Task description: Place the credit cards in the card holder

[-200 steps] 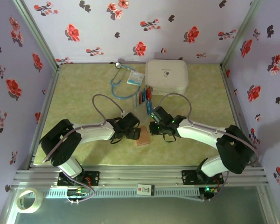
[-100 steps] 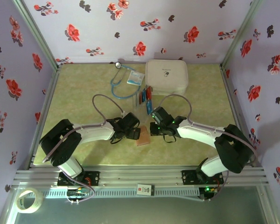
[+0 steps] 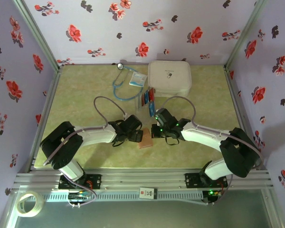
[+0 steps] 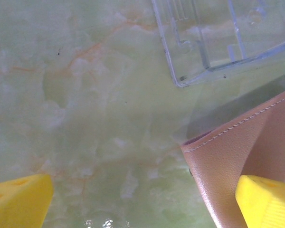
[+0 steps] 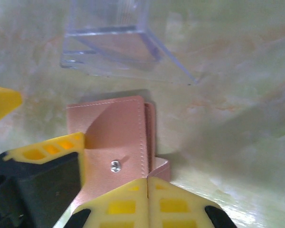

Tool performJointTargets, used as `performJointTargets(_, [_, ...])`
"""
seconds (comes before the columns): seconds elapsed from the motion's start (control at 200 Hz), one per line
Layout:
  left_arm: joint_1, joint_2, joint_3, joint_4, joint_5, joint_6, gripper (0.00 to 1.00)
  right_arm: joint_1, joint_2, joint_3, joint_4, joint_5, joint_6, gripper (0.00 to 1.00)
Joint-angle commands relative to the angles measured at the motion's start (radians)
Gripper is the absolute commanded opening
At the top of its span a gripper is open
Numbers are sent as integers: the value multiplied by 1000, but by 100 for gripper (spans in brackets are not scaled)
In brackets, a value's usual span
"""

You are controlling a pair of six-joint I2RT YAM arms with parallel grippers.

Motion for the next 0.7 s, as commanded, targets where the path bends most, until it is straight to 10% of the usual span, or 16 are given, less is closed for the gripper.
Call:
performJointTargets(0.0, [-5,20,-43,-66,-39,-7,100,-3,0,10,42,-58,35,0])
performJointTargets(0.695, [-5,-2,-70,-46,-37,-26,100,54,195,33,152,-64,75,0])
